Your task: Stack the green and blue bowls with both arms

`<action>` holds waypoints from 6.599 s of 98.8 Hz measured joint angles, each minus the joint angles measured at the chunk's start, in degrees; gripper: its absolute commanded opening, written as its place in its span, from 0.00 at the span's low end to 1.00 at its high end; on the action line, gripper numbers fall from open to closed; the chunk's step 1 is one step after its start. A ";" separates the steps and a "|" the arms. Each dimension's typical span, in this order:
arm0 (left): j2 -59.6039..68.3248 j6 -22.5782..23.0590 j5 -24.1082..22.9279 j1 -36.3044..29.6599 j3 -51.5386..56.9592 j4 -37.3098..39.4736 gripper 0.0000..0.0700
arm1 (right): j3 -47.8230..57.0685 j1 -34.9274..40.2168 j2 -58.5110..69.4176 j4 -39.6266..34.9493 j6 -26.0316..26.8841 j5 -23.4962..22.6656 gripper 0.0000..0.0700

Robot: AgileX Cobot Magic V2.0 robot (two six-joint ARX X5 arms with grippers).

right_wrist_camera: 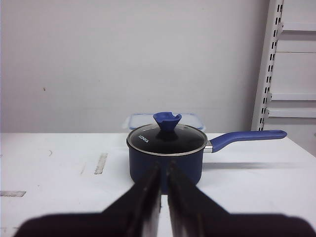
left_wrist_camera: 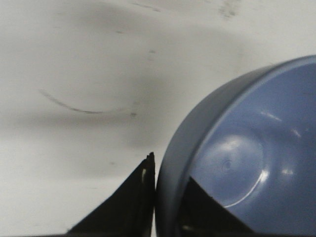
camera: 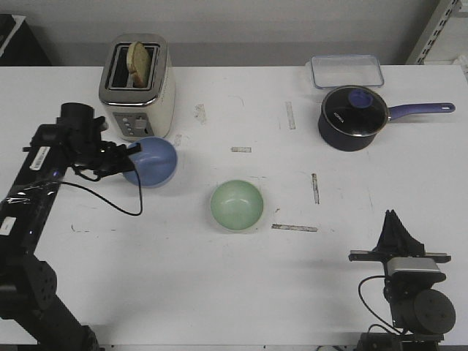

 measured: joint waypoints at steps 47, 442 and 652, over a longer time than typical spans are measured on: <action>0.76 -8.13 0.17 -26.08 2.56 5.44 0.00 | -0.02 0.00 0.00 0.00 0.02 0.00 0.01; -81.99 10.16 -12.00 -0.15 -75.84 70.51 0.00 | 0.00 0.00 -0.07 0.00 0.02 0.00 0.01; -101.79 11.50 -22.01 -1.81 -93.44 63.12 0.00 | 0.00 0.02 -0.11 0.00 0.00 0.00 0.01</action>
